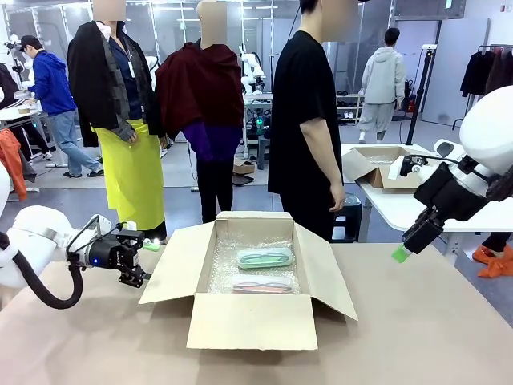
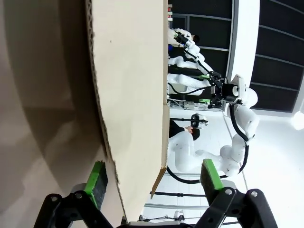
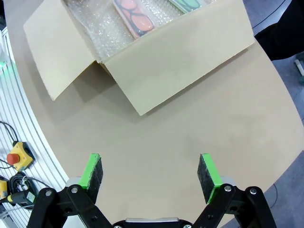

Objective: Pack the glasses set securely to prepare it for shipping.
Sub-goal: Position the Package Box on the left side of the table.

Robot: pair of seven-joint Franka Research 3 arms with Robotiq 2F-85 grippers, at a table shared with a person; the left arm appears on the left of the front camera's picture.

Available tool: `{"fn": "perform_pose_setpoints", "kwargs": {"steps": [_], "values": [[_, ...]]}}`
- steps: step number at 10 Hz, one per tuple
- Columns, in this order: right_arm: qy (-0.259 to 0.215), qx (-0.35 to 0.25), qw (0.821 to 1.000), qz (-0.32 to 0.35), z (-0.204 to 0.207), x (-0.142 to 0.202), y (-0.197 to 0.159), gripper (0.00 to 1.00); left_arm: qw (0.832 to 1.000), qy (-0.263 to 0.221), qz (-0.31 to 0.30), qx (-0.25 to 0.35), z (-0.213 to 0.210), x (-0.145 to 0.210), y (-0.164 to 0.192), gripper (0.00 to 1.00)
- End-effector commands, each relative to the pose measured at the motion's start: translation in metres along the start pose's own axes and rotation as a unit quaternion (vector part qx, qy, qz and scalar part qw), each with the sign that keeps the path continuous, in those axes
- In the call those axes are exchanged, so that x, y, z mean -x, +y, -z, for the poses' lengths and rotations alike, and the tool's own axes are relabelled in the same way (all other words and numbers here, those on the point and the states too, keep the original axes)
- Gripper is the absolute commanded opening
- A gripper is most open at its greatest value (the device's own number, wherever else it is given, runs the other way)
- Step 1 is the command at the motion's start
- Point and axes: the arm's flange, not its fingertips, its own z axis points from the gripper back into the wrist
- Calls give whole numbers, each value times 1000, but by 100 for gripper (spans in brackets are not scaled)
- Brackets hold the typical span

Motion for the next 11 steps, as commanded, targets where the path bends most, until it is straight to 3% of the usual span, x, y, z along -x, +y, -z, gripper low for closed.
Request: {"fn": "perform_pose_setpoints", "kwargs": {"steps": [1, 3, 4, 5, 6, 7, 9, 10, 11], "values": [[5, 1, 1000, 1, -1, -1, -1, 100, 999, -3, 2, 33, 11, -3, 0, 100], [5, 1, 1000, 1, -1, -1, -1, 100, 999, -5, 26, 40, 19, 0, 0, 100], [5, 1, 1000, 1, -1, -1, -1, 100, 998, -15, 35, 44, 20, -1, 0, 63], [5, 1, 1000, 1, -1, -1, -1, 100, 998, -12, 39, 50, 19, -1, 0, 42], [5, 1, 1000, 1, -1, -1, -1, 100, 998, -11, 38, 54, 19, -1, 0, 5], [5, 1, 1000, 1, -1, -1, -1, 100, 998, -9, 42, 53, 18, -1, -2, 0], [5, 1, 1000, 1, -1, -1, -1, 100, 997, -8, 47, 54, 16, -3, -2, 0], [5, 1, 1000, 1, -1, -1, -1, 100, 997, -8, 46, 54, 15, -3, -3, 5], [5, 1, 1000, 1, -1, -1, -1, 100, 997, -7, 48, 57, 14, -2, -4, 0]]}}
